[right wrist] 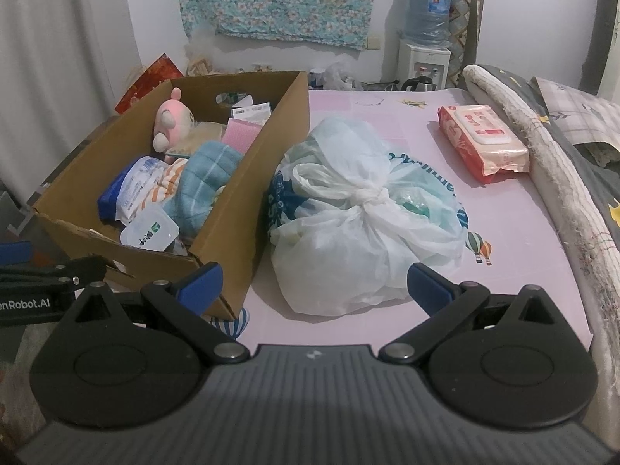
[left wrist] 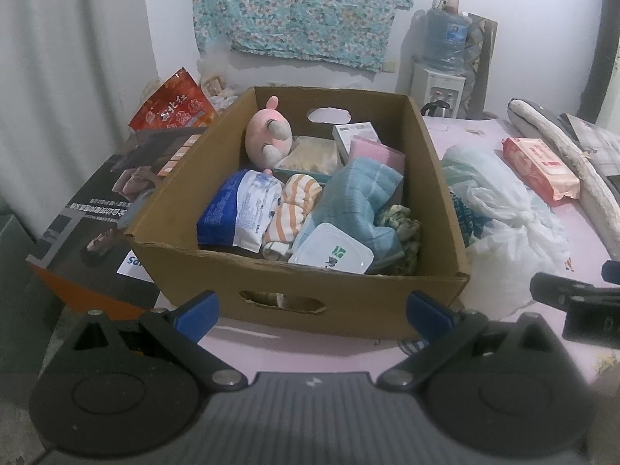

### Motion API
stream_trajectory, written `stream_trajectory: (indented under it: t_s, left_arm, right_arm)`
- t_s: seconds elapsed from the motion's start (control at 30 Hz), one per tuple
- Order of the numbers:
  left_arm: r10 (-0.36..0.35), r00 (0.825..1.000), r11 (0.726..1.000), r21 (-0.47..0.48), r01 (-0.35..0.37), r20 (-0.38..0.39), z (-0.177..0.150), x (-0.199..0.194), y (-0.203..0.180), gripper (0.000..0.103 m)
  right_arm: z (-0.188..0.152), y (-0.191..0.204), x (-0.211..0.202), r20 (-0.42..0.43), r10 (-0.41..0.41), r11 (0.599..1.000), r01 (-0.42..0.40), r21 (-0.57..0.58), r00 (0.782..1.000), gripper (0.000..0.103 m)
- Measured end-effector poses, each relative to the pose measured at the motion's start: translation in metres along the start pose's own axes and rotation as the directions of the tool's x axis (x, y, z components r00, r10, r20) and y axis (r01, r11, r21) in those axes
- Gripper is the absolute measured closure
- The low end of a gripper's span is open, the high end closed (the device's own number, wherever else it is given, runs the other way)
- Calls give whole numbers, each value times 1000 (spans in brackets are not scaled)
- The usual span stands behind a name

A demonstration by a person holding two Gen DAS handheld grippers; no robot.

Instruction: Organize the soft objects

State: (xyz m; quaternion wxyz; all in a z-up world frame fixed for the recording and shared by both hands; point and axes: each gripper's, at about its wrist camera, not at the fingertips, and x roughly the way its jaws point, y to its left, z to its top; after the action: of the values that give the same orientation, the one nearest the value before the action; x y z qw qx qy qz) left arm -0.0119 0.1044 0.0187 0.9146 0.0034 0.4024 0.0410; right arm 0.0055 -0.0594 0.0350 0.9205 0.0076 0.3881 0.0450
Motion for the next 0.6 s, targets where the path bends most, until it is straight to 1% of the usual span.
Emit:
stream_trajectory:
  t_s: [0.33,0.6]
  left_arm:
    - [-4,999,1000,-12,5,32,10,-3,12,0]
    - [-10,1000,1000,-7,11,26,11,3,11,0]
  right_arm:
    - [9,-3,2,21,-29,1000,29,-5,999,1]
    - [9,-6,10,1,-40,999,40,1,999,1]
